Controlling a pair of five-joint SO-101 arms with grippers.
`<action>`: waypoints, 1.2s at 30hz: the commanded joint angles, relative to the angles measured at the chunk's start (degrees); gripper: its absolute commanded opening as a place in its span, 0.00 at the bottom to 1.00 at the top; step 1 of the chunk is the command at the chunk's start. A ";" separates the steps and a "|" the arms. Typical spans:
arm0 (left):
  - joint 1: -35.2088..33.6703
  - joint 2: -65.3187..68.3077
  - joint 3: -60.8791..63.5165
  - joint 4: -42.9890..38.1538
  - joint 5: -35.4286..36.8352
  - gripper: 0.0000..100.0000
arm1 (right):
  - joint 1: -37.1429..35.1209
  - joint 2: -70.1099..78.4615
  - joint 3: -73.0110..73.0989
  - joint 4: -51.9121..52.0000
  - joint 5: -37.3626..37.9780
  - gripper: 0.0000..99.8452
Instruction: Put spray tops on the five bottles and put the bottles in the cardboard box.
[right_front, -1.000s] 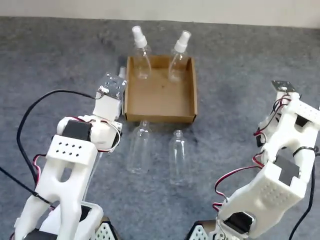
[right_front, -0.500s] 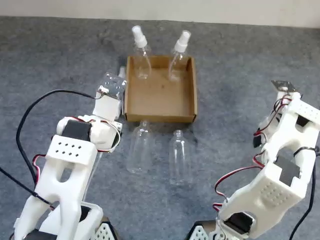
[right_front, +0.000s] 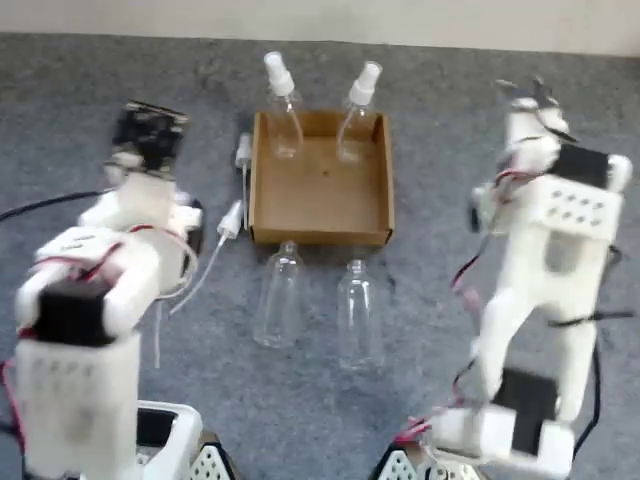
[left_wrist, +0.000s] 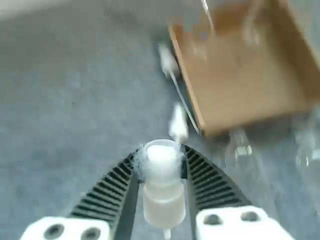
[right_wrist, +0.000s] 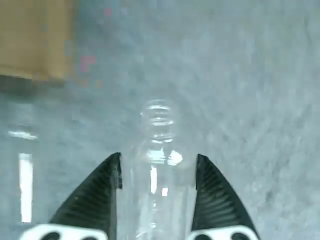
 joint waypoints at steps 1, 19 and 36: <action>-2.68 -3.91 -9.45 0.35 0.62 0.00 | -13.67 -11.56 2.51 -2.59 -5.10 0.01; -2.68 -4.70 -18.59 -8.97 27.43 0.00 | -52.18 -49.63 55.60 -46.55 -12.22 0.00; -2.42 -4.70 -5.49 -21.71 31.03 0.00 | -57.54 -60.53 68.70 -49.98 -12.22 0.00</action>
